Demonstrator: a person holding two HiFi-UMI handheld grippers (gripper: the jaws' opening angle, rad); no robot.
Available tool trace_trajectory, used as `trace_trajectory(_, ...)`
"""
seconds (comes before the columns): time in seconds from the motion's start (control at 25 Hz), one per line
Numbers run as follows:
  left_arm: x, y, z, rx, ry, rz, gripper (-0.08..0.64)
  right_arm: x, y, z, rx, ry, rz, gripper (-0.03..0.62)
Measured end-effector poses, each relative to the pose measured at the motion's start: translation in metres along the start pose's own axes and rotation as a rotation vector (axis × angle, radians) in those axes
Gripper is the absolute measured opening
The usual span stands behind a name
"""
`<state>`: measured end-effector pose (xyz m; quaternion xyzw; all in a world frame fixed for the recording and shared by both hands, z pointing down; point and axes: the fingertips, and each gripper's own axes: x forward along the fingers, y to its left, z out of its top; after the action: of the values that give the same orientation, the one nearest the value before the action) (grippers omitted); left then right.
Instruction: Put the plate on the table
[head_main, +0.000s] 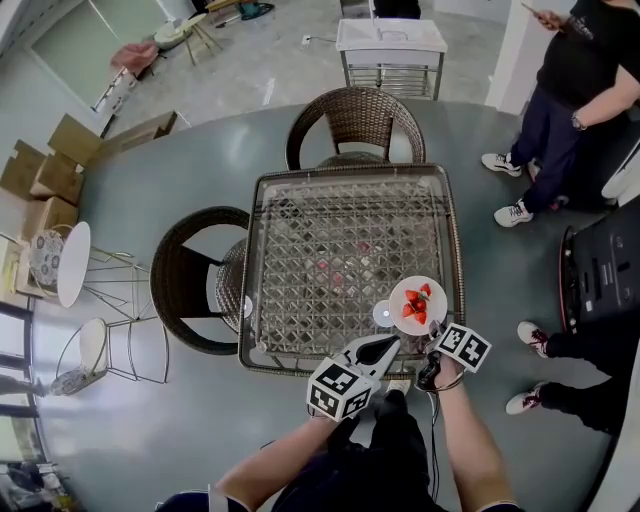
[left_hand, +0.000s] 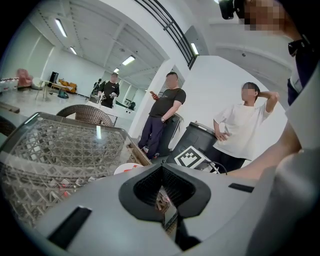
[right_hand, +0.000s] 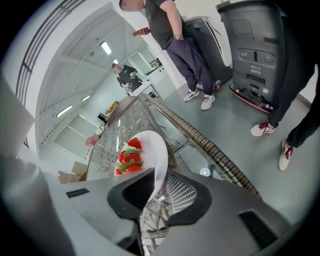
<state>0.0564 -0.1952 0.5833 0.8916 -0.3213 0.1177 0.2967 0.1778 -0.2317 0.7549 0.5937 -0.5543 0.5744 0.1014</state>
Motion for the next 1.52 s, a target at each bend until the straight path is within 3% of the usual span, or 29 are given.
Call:
trace_trajectory(0.32, -0.005, -0.001, 0.006, 0.005, -0.012, -0.007, 0.005, -0.021, 0.002, 0.015, -0.113, -0.061, -0.019, 0.08)
trace_trajectory(0.44, -0.009, -0.004, 0.013, 0.016, -0.023, -0.015, 0.005, -0.046, 0.026, 0.029, -0.237, -0.132, 0.061, 0.073)
trace_trajectory(0.52, -0.011, -0.007, 0.019, 0.029, -0.03, -0.02, 0.005, -0.063, 0.048, 0.036, -0.327, -0.181, 0.114, 0.01)
trace_trajectory(0.84, -0.026, -0.02, 0.06, 0.098, -0.083, -0.042, 0.005, -0.137, 0.133, 0.041, -0.549, -0.293, 0.314, 0.006)
trace_trajectory(1.28, -0.058, -0.031, 0.099, 0.143, -0.141, -0.064, 0.005, -0.218, 0.211, 0.046, -0.771, -0.469, 0.451, 0.005)
trace_trajectory(1.52, -0.064, -0.037, 0.112, 0.154, -0.159, -0.079, 0.005, -0.236, 0.227, 0.044, -0.801, -0.51, 0.474, 0.005)
